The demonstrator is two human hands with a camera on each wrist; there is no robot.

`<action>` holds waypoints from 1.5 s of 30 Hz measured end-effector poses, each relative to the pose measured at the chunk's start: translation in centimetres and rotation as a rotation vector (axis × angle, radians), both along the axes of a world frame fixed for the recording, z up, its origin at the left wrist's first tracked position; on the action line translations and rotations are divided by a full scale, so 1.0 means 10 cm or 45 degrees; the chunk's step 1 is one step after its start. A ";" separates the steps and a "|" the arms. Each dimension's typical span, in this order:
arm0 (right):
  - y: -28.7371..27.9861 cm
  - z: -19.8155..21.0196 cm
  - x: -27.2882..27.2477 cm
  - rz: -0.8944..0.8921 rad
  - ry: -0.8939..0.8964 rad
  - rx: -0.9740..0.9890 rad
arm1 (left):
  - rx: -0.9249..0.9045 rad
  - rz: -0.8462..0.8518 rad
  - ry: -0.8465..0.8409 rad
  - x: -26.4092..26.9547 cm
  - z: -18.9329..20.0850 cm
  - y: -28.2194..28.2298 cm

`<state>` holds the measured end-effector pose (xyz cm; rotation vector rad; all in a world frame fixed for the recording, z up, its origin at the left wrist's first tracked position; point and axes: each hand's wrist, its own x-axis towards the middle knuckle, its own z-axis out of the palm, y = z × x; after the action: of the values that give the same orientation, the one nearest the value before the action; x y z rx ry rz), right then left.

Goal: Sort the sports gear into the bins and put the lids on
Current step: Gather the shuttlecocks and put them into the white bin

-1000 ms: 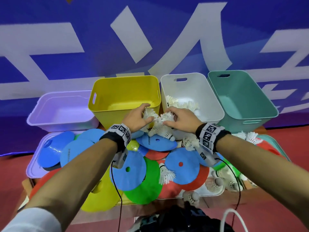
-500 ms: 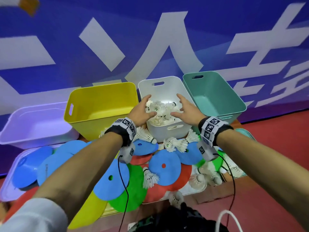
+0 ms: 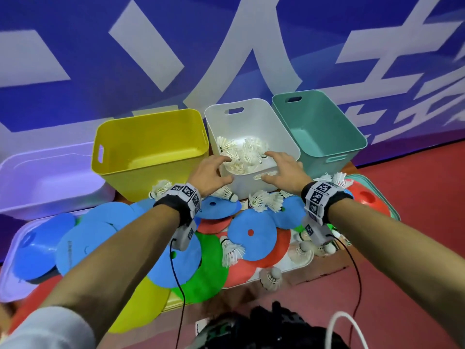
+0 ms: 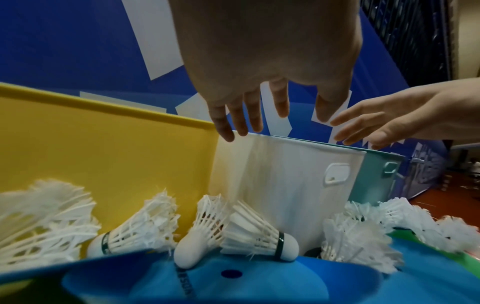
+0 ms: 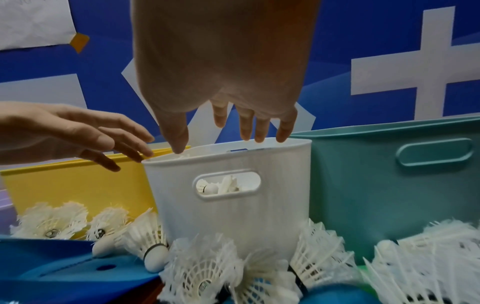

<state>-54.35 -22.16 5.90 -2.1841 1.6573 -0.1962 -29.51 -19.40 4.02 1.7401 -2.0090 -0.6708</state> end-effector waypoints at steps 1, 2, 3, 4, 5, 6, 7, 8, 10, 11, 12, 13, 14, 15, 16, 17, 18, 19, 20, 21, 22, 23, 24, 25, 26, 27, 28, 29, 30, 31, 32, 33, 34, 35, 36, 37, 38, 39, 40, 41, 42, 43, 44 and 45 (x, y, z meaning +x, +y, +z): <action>0.04 0.00 0.01 -0.019 0.009 0.005 | 0.036 -0.036 -0.010 0.01 -0.02 0.01; 0.07 0.00 0.03 -0.032 0.021 0.008 | 0.068 -0.062 -0.023 0.02 -0.03 0.03; 0.11 0.00 0.04 -0.037 0.040 0.012 | 0.082 -0.078 -0.034 0.02 -0.03 0.05; 0.14 0.00 0.05 -0.040 0.059 0.015 | 0.081 -0.085 -0.041 0.02 -0.03 0.08; 0.15 0.00 0.06 -0.039 0.070 0.017 | 0.071 -0.090 -0.047 0.03 -0.03 0.10; 0.19 0.00 0.07 -0.028 0.089 0.026 | 0.074 -0.091 -0.043 0.04 -0.05 0.16; 0.21 -0.01 0.08 -0.018 0.096 0.027 | 0.083 -0.100 -0.043 0.05 -0.07 0.20; 0.22 -0.01 0.09 -0.008 0.102 0.029 | 0.105 -0.112 -0.054 0.06 -0.09 0.24; 0.24 -0.02 0.08 0.011 0.116 0.039 | 0.163 -0.097 -0.068 0.08 -0.14 0.30; 0.25 -0.04 0.06 0.026 0.128 0.037 | 0.182 -0.075 -0.070 0.08 -0.18 0.34; 0.26 -0.06 0.04 0.047 0.142 0.033 | 0.195 -0.049 -0.068 0.06 -0.21 0.38; 0.27 -0.07 0.02 0.075 0.152 0.030 | 0.198 -0.026 -0.069 0.04 -0.24 0.43; 0.29 -0.10 -0.01 0.103 0.159 0.032 | 0.201 -0.005 -0.074 0.01 -0.27 0.48; 0.31 -0.12 -0.05 0.128 0.163 0.034 | 0.212 0.013 -0.073 -0.03 -0.30 0.54; 0.33 -0.15 -0.09 0.158 0.167 0.036 | 0.229 0.033 -0.069 -0.08 -0.31 0.60; 0.36 -0.17 -0.13 0.193 0.170 0.043 | 0.254 0.051 -0.062 -0.14 -0.33 0.66; 0.39 -0.19 -0.19 0.229 0.165 0.050 | 0.271 0.066 -0.061 -0.21 -0.35 0.74; 0.42 -0.22 -0.24 0.263 0.151 0.053 | 0.270 0.079 -0.062 -0.28 -0.36 0.83; 0.44 -0.26 -0.29 0.292 0.132 0.058 | 0.255 0.091 -0.066 -0.35 -0.39 0.91; 0.47 -0.29 -0.34 0.318 0.116 0.070 | 0.235 0.107 -0.060 -0.41 -0.40 1.01; 0.51 -0.33 -0.39 0.347 0.113 0.081 | 0.231 0.137 -0.050 -0.47 -0.41 1.10; 0.54 -0.36 -0.43 0.381 0.118 0.087 | 0.226 0.166 -0.063 -0.53 -0.42 1.19; 0.57 -0.40 -0.47 0.420 0.122 0.091 | 0.228 0.188 -0.109 -0.57 -0.43 1.28; 0.61 -0.43 -0.50 0.462 0.117 0.100 | 0.236 0.202 -0.187 -0.62 -0.44 1.36; 0.65 -0.47 -0.52 0.506 0.113 0.110 | 0.237 0.212 -0.262 -0.66 -0.45 1.45; 0.70 -0.49 -0.53 0.552 0.119 0.115 | 0.222 0.220 -0.310 -0.69 -0.48 1.51; 0.75 -0.52 -0.54 0.596 0.140 0.119 | 0.197 0.235 -0.322 -0.71 -0.51 1.58; 0.81 -0.55 -0.54 0.644 0.165 0.118 | 0.174 0.261 -0.305 -0.74 -0.55 1.64; 0.88 -0.57 -0.55 0.695 0.185 0.113 | 0.152 0.286 -0.287 -0.76 -0.60 1.69; 0.94 -0.60 -0.55 0.748 0.196 0.098 | 0.139 0.301 -0.279 -0.78 -0.64 1.73; 0.99 -0.62 -0.55 0.800 0.200 0.082 | 0.156 0.305 -0.279 -0.79 -0.67 1.76; 1.03 -0.64 -0.55 0.848 0.205 0.076 | 0.188 0.305 -0.278 -0.80 -0.70 1.79; 1.07 -0.66 -0.55 0.886 0.215 0.081 | 0.235 0.312 -0.273 -0.81 -0.72 1.81; 1.10 -0.68 -0.55 0.914 0.233 0.094 | 0.275 0.321 -0.267 -0.82 -0.74 1.82; 1.12 -0.71 -0.55 0.933 0.256 0.114 | 0.308 0.322 -0.263 -0.82 -0.78 1.83; 1.15 -0.73 -0.56 0.951 0.282 0.136 | 0.329 0.312 -0.271 -0.82 -0.81 1.83; 1.16 -0.75 -0.57 0.975 0.307 0.156 | 0.345 0.303 -0.292 -0.82 -0.84 1.82; 1.18 -0.77 -0.58 1.000 0.328 0.171 | 0.365 0.301 -0.315 -0.82 -0.86 1.81; 1.19 -0.80 -0.59 1.024 0.339 0.183 | 0.391 0.307 -0.337 -0.83 -0.87 1.80; 1.20 -0.82 -0.60 1.046 0.344 0.192 | 0.421 0.318 -0.353 -0.83 -0.87 1.78; 1.21 -0.84 -0.60 1.066 0.347 0.204 | 0.448 0.327 -0.363 -0.83 -0.88 1.77; 1.22 -0.85 -0.60 1.080 0.352 0.215 | 0.470 0.328 -0.368 -0.82 -0.89 1.75; 1.23 -0.86 -0.60 1.088 0.362 0.223 | 0.486 0.322 -0.364 -0.80 -0.91 1.74; 1.24 -0.87 -0.60 1.092 0.372 0.229 | 0.496 0.316 -0.346 -0.79 -0.93 1.72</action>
<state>-60.32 -9.74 -2.78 -2.6310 0.6773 0.5047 -37.36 -2.21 -5.27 2.3750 -1.8688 -0.8196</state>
